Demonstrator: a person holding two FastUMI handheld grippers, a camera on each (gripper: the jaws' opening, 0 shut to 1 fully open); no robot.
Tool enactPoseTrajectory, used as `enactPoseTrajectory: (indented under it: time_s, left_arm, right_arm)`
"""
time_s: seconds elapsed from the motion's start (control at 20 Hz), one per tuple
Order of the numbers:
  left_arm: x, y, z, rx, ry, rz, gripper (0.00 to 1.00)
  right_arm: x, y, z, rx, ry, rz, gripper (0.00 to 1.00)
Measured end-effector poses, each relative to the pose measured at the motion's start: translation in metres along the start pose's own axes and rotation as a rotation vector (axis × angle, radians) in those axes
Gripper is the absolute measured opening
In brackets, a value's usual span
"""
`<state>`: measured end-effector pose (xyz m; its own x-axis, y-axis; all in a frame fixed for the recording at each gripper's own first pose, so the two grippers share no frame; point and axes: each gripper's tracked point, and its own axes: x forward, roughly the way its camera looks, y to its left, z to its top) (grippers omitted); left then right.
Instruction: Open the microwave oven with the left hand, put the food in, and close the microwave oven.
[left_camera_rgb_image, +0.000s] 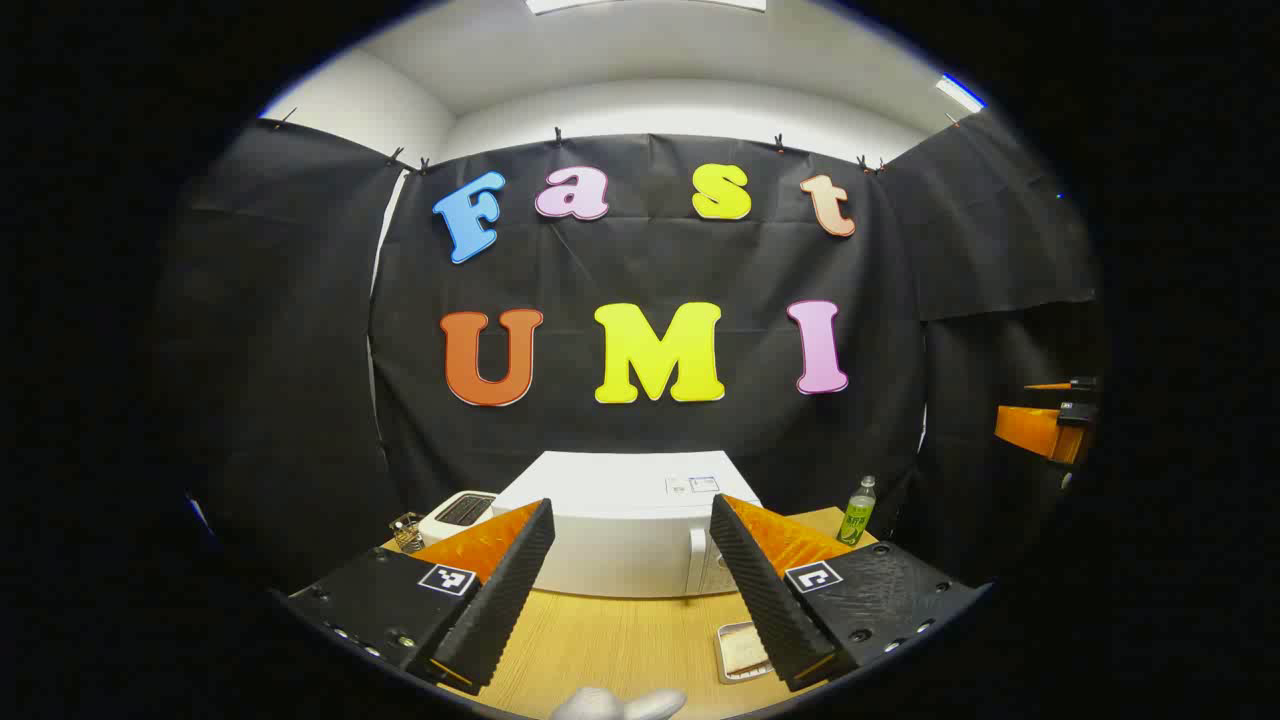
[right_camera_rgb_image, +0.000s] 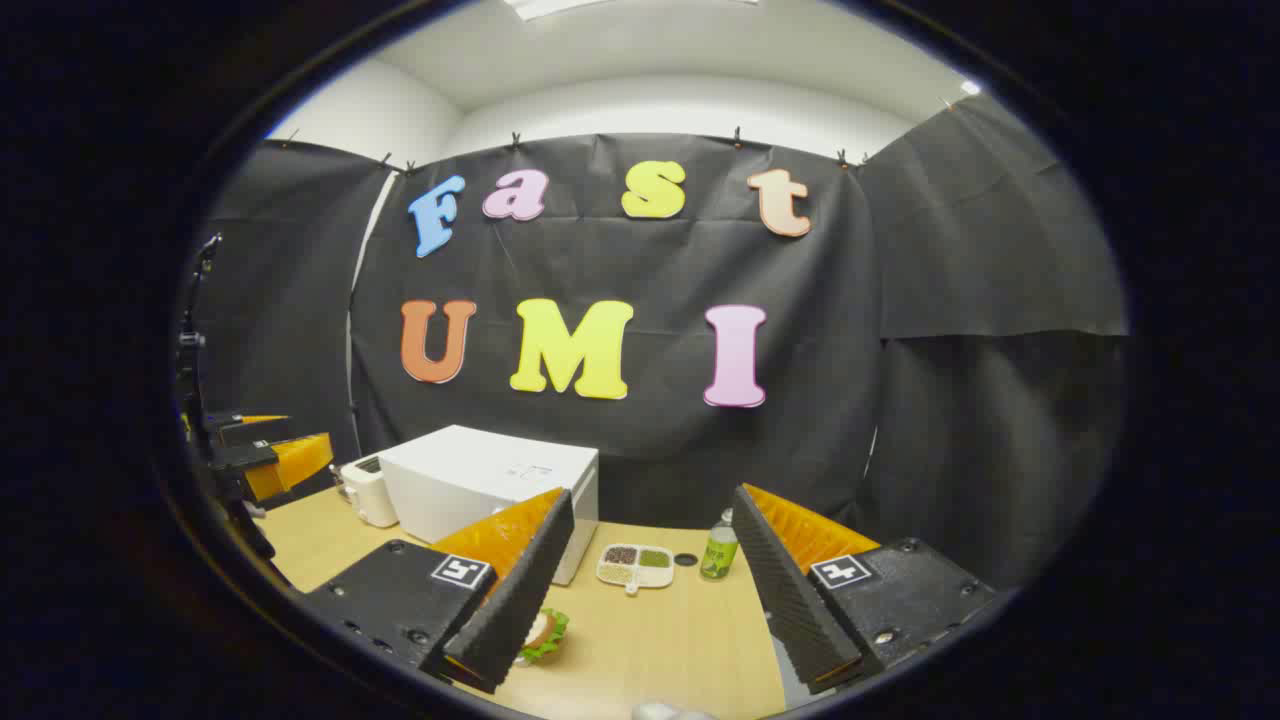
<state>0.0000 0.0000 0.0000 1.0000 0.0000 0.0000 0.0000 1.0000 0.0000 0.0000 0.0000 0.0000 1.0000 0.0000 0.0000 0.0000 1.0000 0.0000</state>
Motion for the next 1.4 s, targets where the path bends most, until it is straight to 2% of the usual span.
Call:
enactPoseTrajectory:
  time_s: [0.15,0.2,0.25,0.3,0.5,0.55,0.6,0.65,0.7,0.75,0.8,0.85,0.9,0.95,1.0,1.1,1.15,1.2,1.25,1.3,1.4]
  left_arm:
    - [0.004,-0.001,-0.005,0.002,0.006,-0.002,0.96]
    - [0.005,-0.002,-0.008,0.002,0.01,-0.005,0.96]
    - [0.007,-0.001,-0.011,0.002,0.021,-0.004,0.96]
    - [0.01,-0.001,-0.014,0.006,0.03,-0.005,0.96]
    - [0.016,0.002,-0.015,0.013,0.029,0.0,0.96]
    - [0.017,0.002,-0.017,0.013,0.029,0.0,0.96]
    - [0.018,0.002,-0.019,0.014,0.028,0.0,0.96]
    - [0.021,0.001,-0.02,0.014,0.029,-0.004,0.96]
    - [0.025,-0.003,-0.023,0.015,0.024,-0.011,0.96]
    - [0.031,-0.005,-0.027,0.015,0.02,-0.013,0.96]
    - [0.039,-0.011,-0.032,0.017,0.02,-0.023,0.96]
    - [0.048,-0.017,-0.04,0.017,0.017,-0.036,0.96]
    - [0.057,-0.025,-0.047,0.015,0.018,-0.051,0.96]
    - [0.067,-0.035,-0.055,0.011,0.024,-0.068,0.96]
    - [0.078,-0.043,-0.065,0.009,0.02,-0.083,0.97]
    - [0.101,-0.059,-0.087,0.008,0.038,-0.101,0.97]
    - [0.114,-0.065,-0.1,0.004,0.043,-0.105,0.97]
    - [0.127,-0.072,-0.115,-0.007,0.066,-0.109,0.96]
    - [0.141,-0.079,-0.131,-0.009,0.094,-0.114,0.97]
    - [0.153,-0.082,-0.145,-0.009,0.115,-0.113,0.96]
    - [0.178,-0.088,-0.169,-0.012,0.148,-0.118,0.96]
  right_arm:
    - [0.001,0.002,0.003,0.003,-0.002,0.006,1.0]
    - [0.003,0.0,0.002,-0.008,-0.003,0.001,0.94]
    - [0.004,-0.002,0.004,-0.014,-0.008,-0.005,0.94]
    - [0.006,-0.002,0.006,-0.011,-0.012,-0.005,1.0]
    - [0.01,0.003,0.004,0.006,-0.01,0.002,1.0]
    - [0.01,0.003,0.005,0.009,-0.005,0.003,0.95]
    - [0.012,0.002,0.002,0.01,-0.004,0.002,0.94]
    - [0.012,0.002,0.003,0.013,-0.003,0.0,1.0]
    - [0.01,0.001,0.002,0.016,-0.002,0.0,1.0]
    - [0.01,0.001,0.002,0.019,0.001,0.0,0.94]
    - [0.01,0.0,0.002,0.019,0.002,-0.003,1.0]
    - [0.01,-0.002,0.002,0.014,0.007,-0.007,1.0]
    - [0.01,-0.004,-0.001,0.007,0.014,-0.012,0.94]
    - [0.009,-0.006,-0.002,0.006,0.02,-0.016,0.94]
    - [0.008,-0.008,-0.002,0.008,0.022,-0.019,1.0]
    - [0.008,-0.011,0.002,0.028,-0.007,-0.012,1.0]
    - [0.01,-0.013,0.0,0.038,0.0,-0.021,0.94]
    - [0.009,-0.017,-0.008,0.045,0.013,-0.024,0.94]
    - [0.01,-0.02,-0.013,0.048,0.029,-0.038,0.94]
    - [0.012,-0.025,-0.017,0.048,0.044,-0.051,1.0]
    - [0.011,-0.03,-0.026,0.042,0.077,-0.075,1.0]
